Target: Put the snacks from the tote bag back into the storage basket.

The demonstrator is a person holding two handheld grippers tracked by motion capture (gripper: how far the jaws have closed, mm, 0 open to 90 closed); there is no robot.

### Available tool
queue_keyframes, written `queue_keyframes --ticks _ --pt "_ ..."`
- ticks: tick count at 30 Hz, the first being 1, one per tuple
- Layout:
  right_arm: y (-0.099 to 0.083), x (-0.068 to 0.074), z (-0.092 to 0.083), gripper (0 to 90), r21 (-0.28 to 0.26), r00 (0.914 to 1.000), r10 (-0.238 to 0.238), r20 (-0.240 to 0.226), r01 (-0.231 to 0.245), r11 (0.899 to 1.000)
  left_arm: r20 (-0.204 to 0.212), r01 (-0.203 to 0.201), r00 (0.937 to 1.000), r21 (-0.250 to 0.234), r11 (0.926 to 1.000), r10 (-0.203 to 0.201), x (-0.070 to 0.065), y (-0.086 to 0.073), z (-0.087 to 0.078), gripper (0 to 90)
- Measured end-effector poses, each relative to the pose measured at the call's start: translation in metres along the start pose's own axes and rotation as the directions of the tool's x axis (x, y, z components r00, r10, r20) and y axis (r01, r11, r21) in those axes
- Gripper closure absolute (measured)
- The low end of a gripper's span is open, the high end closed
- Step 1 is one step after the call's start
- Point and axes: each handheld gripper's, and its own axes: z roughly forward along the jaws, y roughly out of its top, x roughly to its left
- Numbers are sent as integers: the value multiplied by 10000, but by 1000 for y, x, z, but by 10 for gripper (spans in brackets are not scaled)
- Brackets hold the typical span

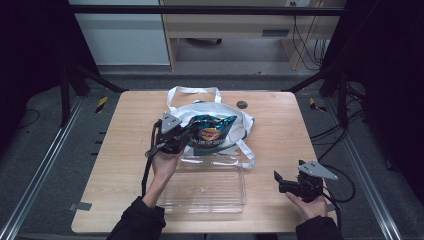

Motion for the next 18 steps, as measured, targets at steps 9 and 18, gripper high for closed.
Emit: queue_keyframes --ticks 9,18 --pt "0 0 0 46 4 10000 11 -4 -11 10000 189 160 9997 -720 9973 -147 -6 18 -18 891" --pt "0 0 0 46 -43 10000 5 -14 -5 10000 256 265 9994 -1212 9923 -235 -9 35 -31 892"
